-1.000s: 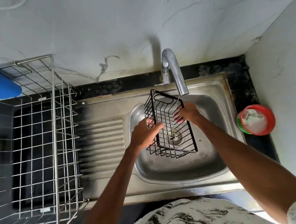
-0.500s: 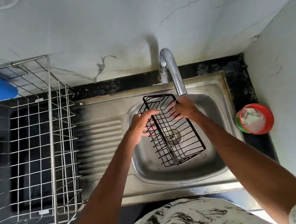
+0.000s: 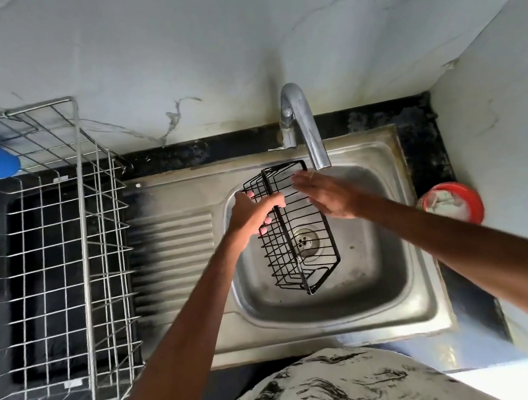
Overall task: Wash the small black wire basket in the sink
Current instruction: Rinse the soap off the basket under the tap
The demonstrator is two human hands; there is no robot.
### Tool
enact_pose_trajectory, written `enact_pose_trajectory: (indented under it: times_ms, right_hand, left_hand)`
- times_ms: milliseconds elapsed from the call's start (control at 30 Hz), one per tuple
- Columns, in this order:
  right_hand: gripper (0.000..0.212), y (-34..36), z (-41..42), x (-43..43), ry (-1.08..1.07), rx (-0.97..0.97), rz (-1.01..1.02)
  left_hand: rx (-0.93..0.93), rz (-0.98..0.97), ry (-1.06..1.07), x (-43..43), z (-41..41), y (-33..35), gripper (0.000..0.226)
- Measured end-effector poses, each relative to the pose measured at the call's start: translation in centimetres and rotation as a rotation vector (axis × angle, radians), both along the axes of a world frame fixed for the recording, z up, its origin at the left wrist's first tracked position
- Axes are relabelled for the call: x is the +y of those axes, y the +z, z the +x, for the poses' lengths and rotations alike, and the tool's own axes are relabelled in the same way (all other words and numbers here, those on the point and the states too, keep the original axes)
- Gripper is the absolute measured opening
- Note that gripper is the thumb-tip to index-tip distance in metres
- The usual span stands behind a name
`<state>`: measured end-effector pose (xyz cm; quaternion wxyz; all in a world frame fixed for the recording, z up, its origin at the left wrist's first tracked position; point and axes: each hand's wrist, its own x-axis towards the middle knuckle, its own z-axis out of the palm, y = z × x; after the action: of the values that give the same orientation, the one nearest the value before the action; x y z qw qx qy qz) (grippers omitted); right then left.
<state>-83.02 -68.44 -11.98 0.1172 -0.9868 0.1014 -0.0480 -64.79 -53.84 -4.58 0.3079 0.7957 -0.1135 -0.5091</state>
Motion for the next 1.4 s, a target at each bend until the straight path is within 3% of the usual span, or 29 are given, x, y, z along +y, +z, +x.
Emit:
enact_pose_trajectory:
  times_ms: [200,300,433,533,700,867,1067,1400]
  right_hand:
    - [0.074,0.3,0.8,-1.5,0.058,0.276,-0.424]
    - [0.086,-1.7,-0.5,0.2,0.061,0.435,-0.352]
    - [0.087,-2.7,-3.5,3.2,0.11,0.527,-0.291]
    - [0.085,-2.5,-3.2,2.4,0.104,0.481,-0.287]
    - [0.082,0.5,0.6,-0.8,0.071,0.375,-0.402]
    - [0.088,-0.1,0.8,-0.9,0.083,0.402,-0.367]
    - [0.08,-3.6,-5.0,4.2,0.182,0.464,-0.281]
    - [0.086,0.0,1.5,-1.3,0.118,0.328,-0.286]
  left_hand:
    - [-0.083,-0.007,-0.082,-0.2,-0.4,0.5,0.107]
    - [-0.158,-0.03,-0.081,-0.1,-0.5,0.1,0.103]
    - [-0.181,-0.012,-0.121,0.0,-0.6,0.0,0.112]
    - [-0.199,-0.021,-0.15,0.1,-0.6,0.1,0.114]
    - [-0.126,-0.002,-0.156,0.2,0.1,-0.2,0.09]
    - [-0.118,-0.025,-0.141,0.3,0.1,0.7,0.108]
    - [-0.141,-0.039,-0.167,-0.1,0.5,1.4,0.11]
    - [-0.17,-0.092,-0.137,0.5,1.0,-0.8,0.077]
